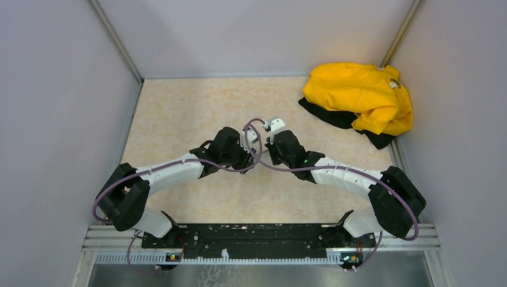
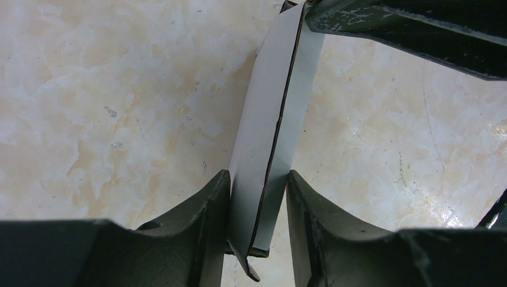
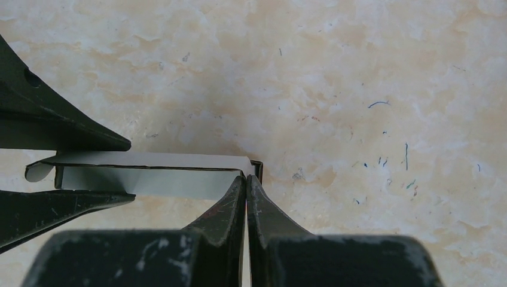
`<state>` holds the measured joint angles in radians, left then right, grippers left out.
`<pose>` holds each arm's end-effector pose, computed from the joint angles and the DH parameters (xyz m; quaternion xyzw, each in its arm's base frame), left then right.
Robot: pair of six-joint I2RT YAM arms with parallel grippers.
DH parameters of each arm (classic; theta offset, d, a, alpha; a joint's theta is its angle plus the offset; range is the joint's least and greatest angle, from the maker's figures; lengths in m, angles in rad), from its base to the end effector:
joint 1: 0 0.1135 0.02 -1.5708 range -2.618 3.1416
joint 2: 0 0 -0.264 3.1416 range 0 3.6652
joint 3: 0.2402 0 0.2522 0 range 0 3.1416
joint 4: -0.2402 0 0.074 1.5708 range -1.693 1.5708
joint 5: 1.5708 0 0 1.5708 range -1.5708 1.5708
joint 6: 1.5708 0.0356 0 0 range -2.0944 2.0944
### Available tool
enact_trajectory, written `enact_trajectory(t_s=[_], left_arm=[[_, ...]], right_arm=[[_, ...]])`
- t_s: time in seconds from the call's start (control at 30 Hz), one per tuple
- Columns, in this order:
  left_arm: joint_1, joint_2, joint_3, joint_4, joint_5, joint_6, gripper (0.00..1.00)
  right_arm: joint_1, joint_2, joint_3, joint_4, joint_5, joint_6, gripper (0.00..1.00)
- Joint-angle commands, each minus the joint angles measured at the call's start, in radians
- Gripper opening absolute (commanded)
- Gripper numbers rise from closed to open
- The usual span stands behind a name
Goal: Fold the paper box
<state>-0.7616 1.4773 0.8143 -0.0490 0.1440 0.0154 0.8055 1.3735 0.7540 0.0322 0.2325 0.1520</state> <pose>0.2194 -0.2163 0.2015 0.3712 0.8279 -0.2123 0.3628 0.2089 0.2056 0.2188 -0.2292 0.8468 0.1253 0.4634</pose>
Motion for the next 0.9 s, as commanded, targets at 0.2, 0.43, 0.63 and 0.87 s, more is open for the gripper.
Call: enact_trajectory(t_s=[0.2,0.43,0.63,0.87], left_arm=[[0.001,0.025,0.020,-0.002,0.017,0.007,0.44],[0.001,0.026,0.022,-0.004,0.022,0.009,0.44],[0.001,0.027,0.020,-0.004,0.025,0.009,0.44],[0.001,0.031,0.021,-0.002,0.030,0.009,0.44]], right_arm=[[-0.030,-0.029,0.064,-0.056,-0.077,0.040,0.00],[-0.040,-0.028,0.070,-0.058,-0.097,0.052,0.00],[-0.048,-0.021,0.072,-0.055,-0.100,0.059,0.00],[-0.058,-0.015,0.064,-0.046,-0.077,0.064,0.00]])
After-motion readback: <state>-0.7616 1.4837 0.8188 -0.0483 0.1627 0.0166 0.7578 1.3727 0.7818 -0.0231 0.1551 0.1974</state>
